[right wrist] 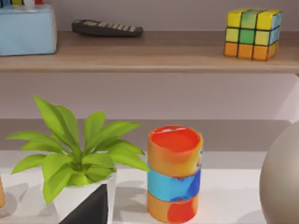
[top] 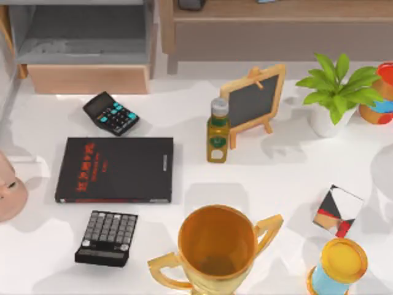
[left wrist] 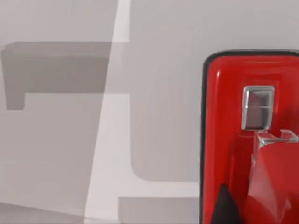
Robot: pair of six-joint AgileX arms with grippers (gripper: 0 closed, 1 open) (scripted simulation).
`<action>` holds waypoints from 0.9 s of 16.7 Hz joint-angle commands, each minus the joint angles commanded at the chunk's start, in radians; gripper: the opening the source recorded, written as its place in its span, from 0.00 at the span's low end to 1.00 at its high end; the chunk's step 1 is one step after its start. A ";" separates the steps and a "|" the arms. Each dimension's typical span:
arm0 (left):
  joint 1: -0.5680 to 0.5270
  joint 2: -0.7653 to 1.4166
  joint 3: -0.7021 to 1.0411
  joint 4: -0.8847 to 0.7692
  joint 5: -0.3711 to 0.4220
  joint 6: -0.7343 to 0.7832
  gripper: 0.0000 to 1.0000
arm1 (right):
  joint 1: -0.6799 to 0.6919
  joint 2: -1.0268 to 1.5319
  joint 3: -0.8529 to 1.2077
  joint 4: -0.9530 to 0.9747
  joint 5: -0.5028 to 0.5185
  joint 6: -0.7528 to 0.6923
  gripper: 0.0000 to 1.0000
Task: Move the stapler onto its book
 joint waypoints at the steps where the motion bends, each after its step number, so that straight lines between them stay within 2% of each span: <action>1: 0.000 0.000 0.000 0.000 0.000 0.000 0.00 | 0.000 0.000 0.000 0.000 0.000 0.000 1.00; 9: 0.000 -0.159 -0.041 -0.026 -0.026 -0.013 0.00 | 0.000 0.000 0.000 0.000 0.000 0.000 1.00; 15: -0.131 -0.417 -0.155 0.023 -0.067 -0.037 0.00 | 0.000 0.000 0.000 0.000 0.000 0.000 1.00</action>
